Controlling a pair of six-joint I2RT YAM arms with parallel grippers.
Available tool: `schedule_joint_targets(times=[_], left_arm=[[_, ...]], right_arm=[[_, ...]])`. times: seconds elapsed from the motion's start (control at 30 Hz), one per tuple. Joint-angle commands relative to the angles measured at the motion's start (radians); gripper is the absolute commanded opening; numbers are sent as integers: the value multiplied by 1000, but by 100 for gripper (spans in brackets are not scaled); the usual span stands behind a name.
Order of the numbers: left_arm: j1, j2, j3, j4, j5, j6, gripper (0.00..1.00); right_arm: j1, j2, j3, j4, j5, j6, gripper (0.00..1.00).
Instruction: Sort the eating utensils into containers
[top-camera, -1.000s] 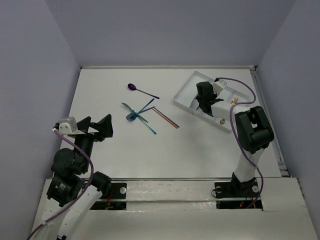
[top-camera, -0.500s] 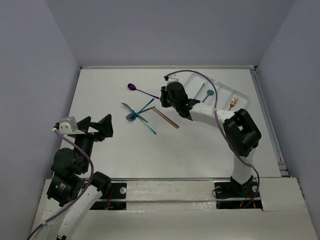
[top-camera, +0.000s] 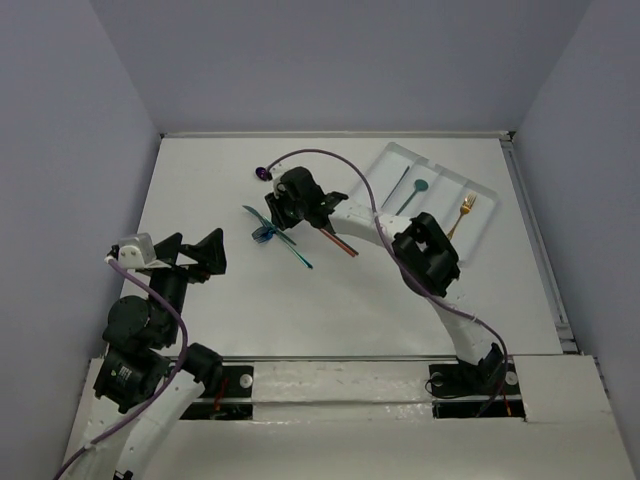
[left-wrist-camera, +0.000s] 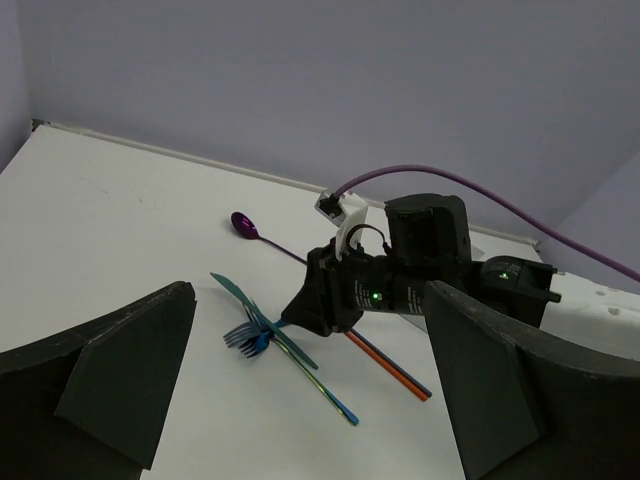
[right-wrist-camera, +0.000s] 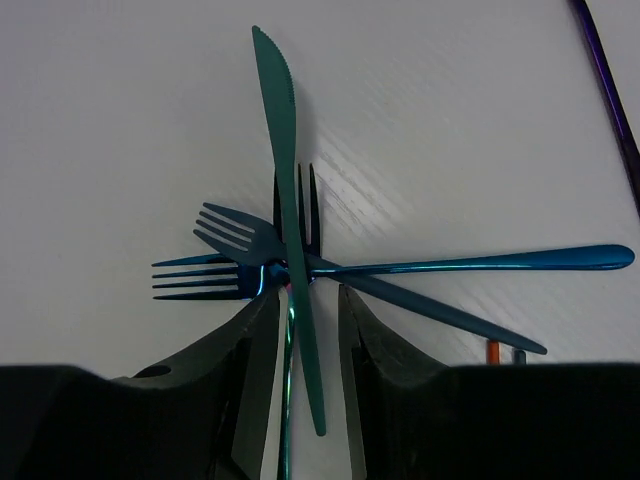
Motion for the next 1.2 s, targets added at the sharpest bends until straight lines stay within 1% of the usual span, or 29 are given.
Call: schedule_joint_targets(times=[0.0, 0.17, 0.23, 0.43, 0.5, 0.6, 0.63, 0.7, 0.73, 0.87, 1.0, 1.07, 1.17], left_arm=[[2, 12, -3, 49, 13, 7, 99], [2, 9, -3, 49, 15, 7, 99], [2, 7, -3, 49, 13, 7, 99], [2, 3, -3, 46, 12, 9, 99], [2, 1, -3, 47, 12, 9, 99], [2, -2, -3, 47, 10, 9, 99], [2, -2, -3, 47, 12, 9, 99], [2, -2, -3, 46, 12, 9, 99], [2, -2, -3, 46, 10, 7, 99], [2, -4, -3, 46, 10, 7, 99], [2, -4, -3, 46, 10, 7, 99], [2, -5, -3, 46, 10, 7, 99], [2, -8, -3, 44, 10, 7, 99]], right_arm=[[13, 39, 112, -82, -38, -38, 37], [13, 111, 206, -126, -24, -43, 38], [23, 128, 223, -135, -38, -43, 40], [32, 160, 240, -146, -49, -35, 40], [32, 168, 237, -145, -43, -32, 38], [32, 170, 235, -135, -29, -29, 31], [32, 168, 232, -132, -27, -28, 25], [32, 165, 232, -125, -24, -20, 18], [32, 164, 232, -122, -24, -20, 18], [32, 145, 215, -92, -10, -11, 6], [32, 99, 166, -30, 10, -5, 0], [32, 47, 107, 13, 11, 4, 0], [32, -42, 13, 136, 20, 23, 0]])
